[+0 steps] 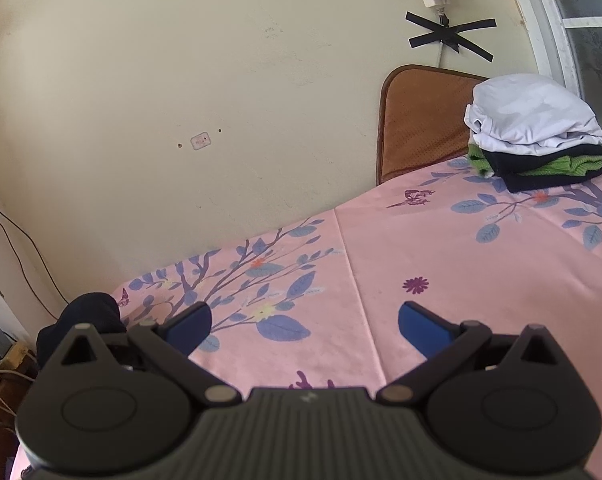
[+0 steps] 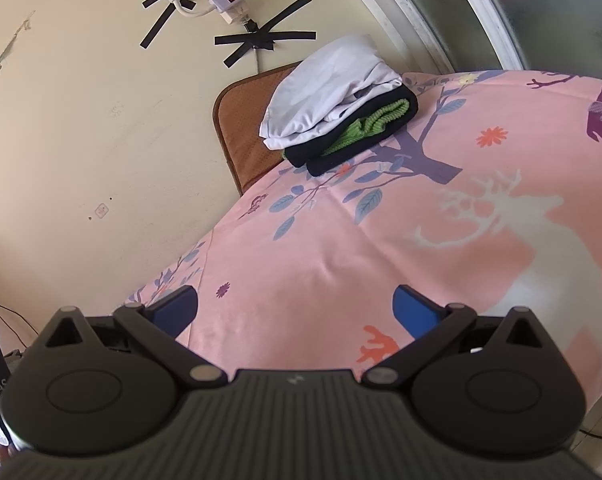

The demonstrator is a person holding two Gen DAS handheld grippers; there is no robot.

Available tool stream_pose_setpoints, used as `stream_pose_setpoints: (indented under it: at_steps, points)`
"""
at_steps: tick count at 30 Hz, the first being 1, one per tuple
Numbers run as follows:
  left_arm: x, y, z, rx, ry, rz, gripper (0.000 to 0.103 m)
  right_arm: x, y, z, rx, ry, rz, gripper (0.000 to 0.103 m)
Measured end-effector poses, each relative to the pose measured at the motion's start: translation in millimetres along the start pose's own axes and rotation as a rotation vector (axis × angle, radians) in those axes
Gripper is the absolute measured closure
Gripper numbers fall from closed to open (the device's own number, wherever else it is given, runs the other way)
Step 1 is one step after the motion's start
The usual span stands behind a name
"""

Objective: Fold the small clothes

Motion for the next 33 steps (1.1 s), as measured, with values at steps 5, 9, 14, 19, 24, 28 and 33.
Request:
stream_pose_setpoints:
  at_steps: [5,9,14,19,24,28,33]
  points:
    - [1,1,0,0.005,0.009,0.008,0.0,0,2,-1,0.004,0.001,-0.002,0.0]
    - [-2,4,-1,0.017,0.026,0.008,0.0,1,4,-1,0.008,0.003,-0.003,0.0]
    - [-4,9,-4,0.039,0.039,0.016,0.0,1,4,-1,0.008,0.004,-0.003,0.0]
    - [-4,12,-6,0.054,0.053,0.022,0.0,0,6,-2,0.012,0.008,-0.005,0.0]
    - [-3,14,-9,0.064,0.051,0.029,0.0,1,7,-3,0.019,0.01,-0.002,0.0]
    - [-1,15,-10,0.061,0.043,0.025,0.0,1,8,-4,0.021,0.012,-0.001,0.0]
    - [-1,15,-10,0.06,0.043,0.022,0.0,1,9,-5,0.025,0.014,0.002,0.0]
Point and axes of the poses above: each gripper's, at about its wrist camera, not at the fingertips, and z roughly against the way its jaws point, x to its left, y to its underside, the point moved 10 cm from there along -z, roughly the way its jaws point, and after that the axes turned 3 degrees about y, right-handed, at the moved point
